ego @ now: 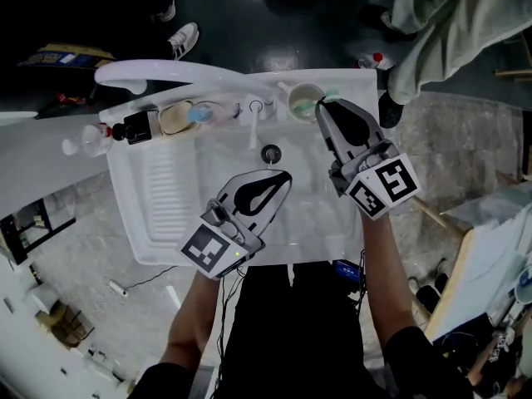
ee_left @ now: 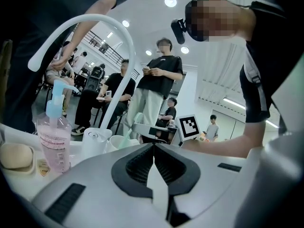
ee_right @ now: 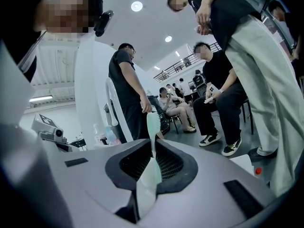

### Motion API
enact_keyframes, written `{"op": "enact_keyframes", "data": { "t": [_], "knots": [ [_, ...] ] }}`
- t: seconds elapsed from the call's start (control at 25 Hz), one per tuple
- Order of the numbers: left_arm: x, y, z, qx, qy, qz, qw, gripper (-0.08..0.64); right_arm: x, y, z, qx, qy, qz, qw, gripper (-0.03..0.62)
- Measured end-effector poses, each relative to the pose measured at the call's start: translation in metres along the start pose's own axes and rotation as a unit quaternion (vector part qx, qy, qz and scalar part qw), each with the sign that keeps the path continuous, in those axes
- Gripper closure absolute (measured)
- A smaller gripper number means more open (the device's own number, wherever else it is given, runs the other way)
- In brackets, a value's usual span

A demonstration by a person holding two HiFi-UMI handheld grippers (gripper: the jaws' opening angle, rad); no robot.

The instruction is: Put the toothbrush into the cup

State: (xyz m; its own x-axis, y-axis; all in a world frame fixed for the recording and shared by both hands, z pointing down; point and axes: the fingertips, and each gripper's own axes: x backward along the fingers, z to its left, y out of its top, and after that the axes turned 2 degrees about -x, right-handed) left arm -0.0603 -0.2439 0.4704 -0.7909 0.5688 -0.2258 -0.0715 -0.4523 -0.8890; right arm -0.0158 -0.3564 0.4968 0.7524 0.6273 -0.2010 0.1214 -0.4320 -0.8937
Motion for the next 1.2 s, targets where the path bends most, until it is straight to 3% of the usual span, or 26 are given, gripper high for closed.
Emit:
{"op": "enact_keyframes", "data": {
  "t": [0.68, 1.04, 1.2],
  "knots": [
    [0.005, 0.0, -0.002, 0.0, 0.007, -0.003, 1.0, 0.549, 0.004, -0.004, -0.015, 0.018, -0.013, 0.005, 1.0, 0.554],
    [0.005, -0.002, -0.004, -0.001, 0.006, -0.002, 1.0, 0.55, 0.001, -0.015, -0.026, 0.013, -0.031, 0.023, 0.999, 0.385],
    [0.007, -0.003, -0.005, 0.001, 0.008, -0.002, 1.0, 0.549, 0.002, -0.022, -0.03, 0.022, -0.046, 0.037, 0.998, 0.357]
  ]
}}
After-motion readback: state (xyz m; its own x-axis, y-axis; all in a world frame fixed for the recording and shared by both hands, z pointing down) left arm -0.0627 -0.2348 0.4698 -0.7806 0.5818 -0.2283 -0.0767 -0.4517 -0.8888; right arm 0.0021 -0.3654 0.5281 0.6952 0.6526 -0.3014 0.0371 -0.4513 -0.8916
